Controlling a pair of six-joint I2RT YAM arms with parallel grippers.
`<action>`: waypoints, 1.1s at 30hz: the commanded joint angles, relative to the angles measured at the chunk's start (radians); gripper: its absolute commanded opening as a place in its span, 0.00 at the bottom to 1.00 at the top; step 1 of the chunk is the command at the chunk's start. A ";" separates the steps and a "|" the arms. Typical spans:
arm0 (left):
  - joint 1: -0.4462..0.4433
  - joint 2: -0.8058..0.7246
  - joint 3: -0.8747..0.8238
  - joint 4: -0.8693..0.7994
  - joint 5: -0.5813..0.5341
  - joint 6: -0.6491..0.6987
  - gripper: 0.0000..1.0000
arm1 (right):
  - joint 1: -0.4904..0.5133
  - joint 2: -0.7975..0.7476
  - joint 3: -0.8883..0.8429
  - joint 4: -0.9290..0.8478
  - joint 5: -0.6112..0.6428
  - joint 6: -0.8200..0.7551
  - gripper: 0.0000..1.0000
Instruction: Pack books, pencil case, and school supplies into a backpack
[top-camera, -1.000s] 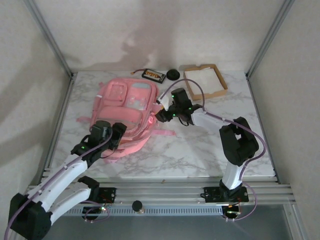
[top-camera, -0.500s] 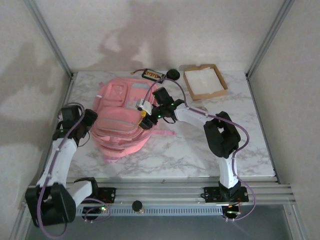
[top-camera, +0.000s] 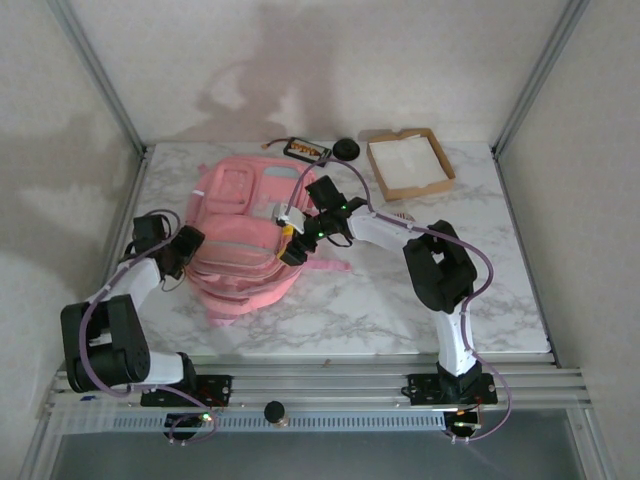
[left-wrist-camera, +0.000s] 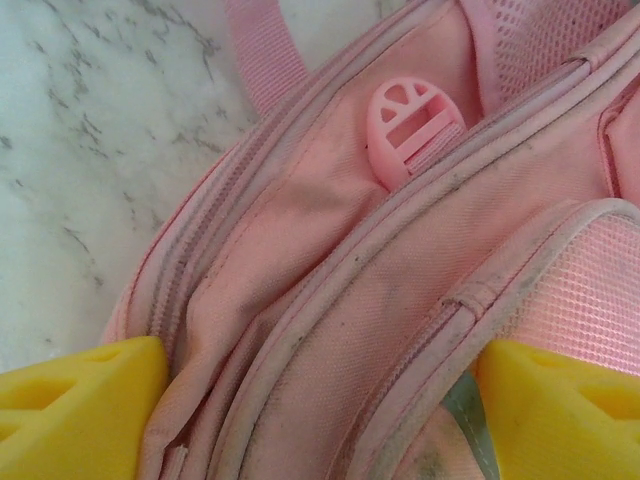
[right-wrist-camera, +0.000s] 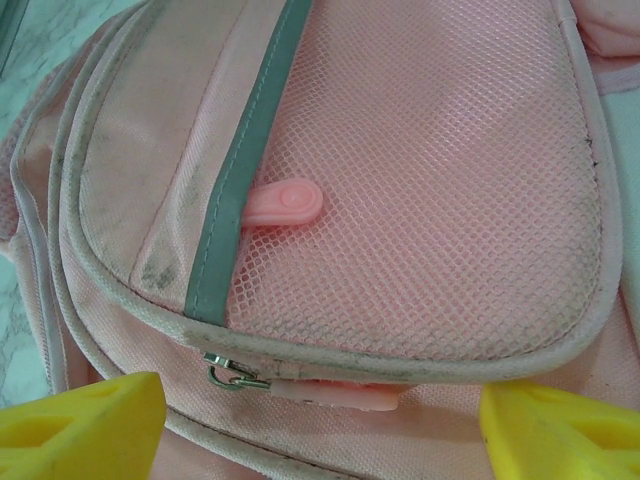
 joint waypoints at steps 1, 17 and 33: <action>-0.003 0.008 -0.040 0.066 0.082 -0.031 0.77 | 0.012 0.033 0.031 -0.048 -0.009 -0.052 0.81; -0.005 -0.003 -0.093 0.070 0.070 -0.028 0.71 | 0.086 -0.128 -0.202 0.226 0.176 -0.071 0.51; -0.008 -0.025 -0.149 0.102 0.105 -0.052 0.66 | 0.153 -0.182 -0.282 0.273 0.290 -0.053 0.13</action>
